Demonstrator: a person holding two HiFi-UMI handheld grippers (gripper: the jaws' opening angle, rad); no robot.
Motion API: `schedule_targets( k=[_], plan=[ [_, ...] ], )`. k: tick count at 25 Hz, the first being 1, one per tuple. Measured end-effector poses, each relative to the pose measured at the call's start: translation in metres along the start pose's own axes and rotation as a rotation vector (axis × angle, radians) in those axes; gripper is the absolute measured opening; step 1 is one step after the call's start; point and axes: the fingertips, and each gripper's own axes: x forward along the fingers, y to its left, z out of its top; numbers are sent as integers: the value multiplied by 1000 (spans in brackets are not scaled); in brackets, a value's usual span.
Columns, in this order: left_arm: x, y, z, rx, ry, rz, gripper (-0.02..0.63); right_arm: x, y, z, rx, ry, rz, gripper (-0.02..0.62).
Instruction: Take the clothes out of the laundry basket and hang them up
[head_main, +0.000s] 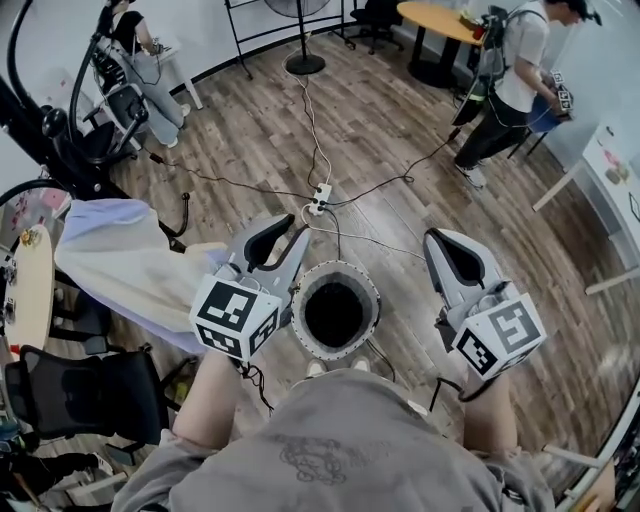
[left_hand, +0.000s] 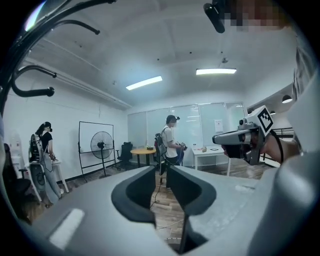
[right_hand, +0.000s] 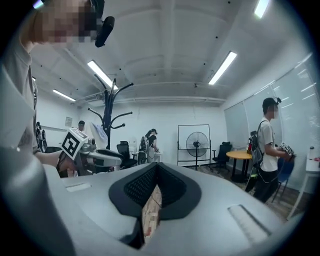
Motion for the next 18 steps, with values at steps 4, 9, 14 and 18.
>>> schedule_targets(
  k=[4, 9, 14, 18],
  plan=[
    [6, -5, -31, -16, 80, -10, 66, -1, 2, -28, 19, 57, -2, 26],
    [9, -9, -65, -70, 146, -10, 48, -1, 5, -66, 47, 146, 24, 26],
    [5, -14, -83, -113, 171, 1, 0, -7, 9, -97, 94, 220, 48, 26],
    [-2, -13, -77, -110, 132, 18, 0, -6, 12, -97, 106, 202, 47, 26]
  ],
)
